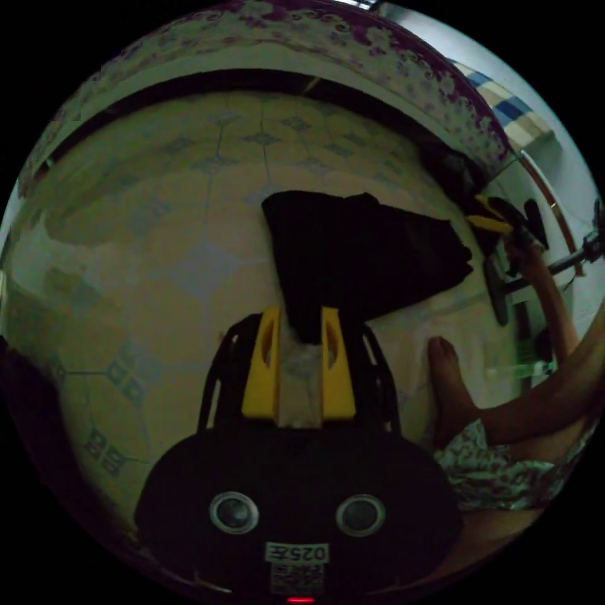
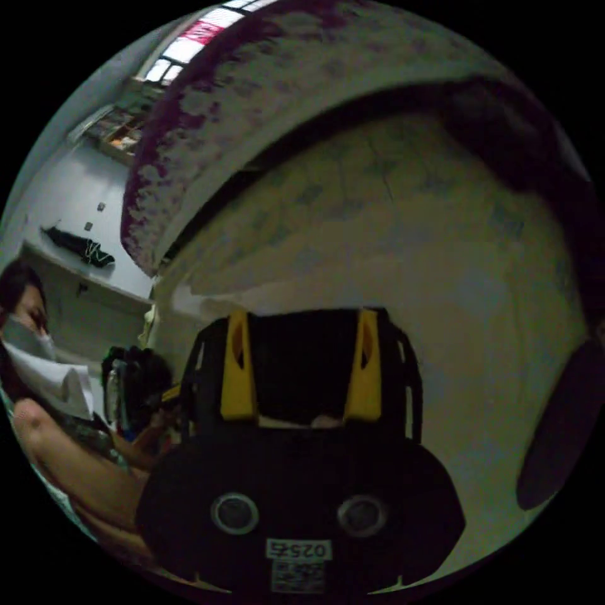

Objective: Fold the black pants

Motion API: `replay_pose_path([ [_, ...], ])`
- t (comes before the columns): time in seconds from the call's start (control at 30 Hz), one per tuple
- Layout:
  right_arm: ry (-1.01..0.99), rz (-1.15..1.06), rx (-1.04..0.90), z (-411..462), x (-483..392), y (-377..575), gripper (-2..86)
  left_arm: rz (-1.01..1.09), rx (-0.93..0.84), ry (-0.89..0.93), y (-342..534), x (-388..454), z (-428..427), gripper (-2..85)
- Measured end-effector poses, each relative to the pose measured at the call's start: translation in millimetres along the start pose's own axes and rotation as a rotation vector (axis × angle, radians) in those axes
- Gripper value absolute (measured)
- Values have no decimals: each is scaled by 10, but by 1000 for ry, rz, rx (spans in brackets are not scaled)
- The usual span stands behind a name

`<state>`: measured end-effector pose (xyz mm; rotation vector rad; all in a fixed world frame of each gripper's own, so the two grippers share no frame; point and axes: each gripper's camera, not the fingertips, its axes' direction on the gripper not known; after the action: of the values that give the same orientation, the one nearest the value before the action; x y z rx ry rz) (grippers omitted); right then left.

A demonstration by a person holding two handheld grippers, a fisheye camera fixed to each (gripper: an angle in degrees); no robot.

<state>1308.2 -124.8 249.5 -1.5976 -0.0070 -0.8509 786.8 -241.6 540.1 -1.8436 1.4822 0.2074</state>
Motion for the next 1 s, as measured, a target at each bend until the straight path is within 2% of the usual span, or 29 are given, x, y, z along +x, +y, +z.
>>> replay_pose_path([
  [0.03, 2, -88, 89, 66, -358, 69, 216, -29, -7, 66, 17, -88, 79, 87],
  [0.1, -111, -267, 75, 383, -893, 83, 214, -83, -40, 92, -11, -194, 216, 96],
  [0.17, -235, -424, -127, 1047, -1552, -4, 215, -77, -37, 64, -112, -234, 282, 97],
  [0.23, -297, -477, -304, 1616, -1958, -25, 208, -39, -56, 42, -194, -220, 336, 88],
  [0.33, -378, -411, -553, 2579, -2380, 20, 186, -5, -88, 67, -264, -238, 402, 62],
  [0.43, -293, -315, -720, 3252, -2604, 80, 181, -33, -79, 130, -233, -339, 439, 45],
  [0.53, -162, -257, -728, 3532, -2762, 111, 161, -5, -45, 146, -144, -403, 443, 35],
  [0.7, 24, -300, -735, 3906, -3052, 244, 125, 30, -4, 144, 33, -469, 408, 11],
  [0.83, 153, -346, -727, 4163, -3350, 418, 107, 33, 0, 76, 260, -582, 256, 1],
  [1.0, 180, -465, -769, 4485, -3756, 673, 102, -114, -36, 128, 607, -1049, 1, -8],
])
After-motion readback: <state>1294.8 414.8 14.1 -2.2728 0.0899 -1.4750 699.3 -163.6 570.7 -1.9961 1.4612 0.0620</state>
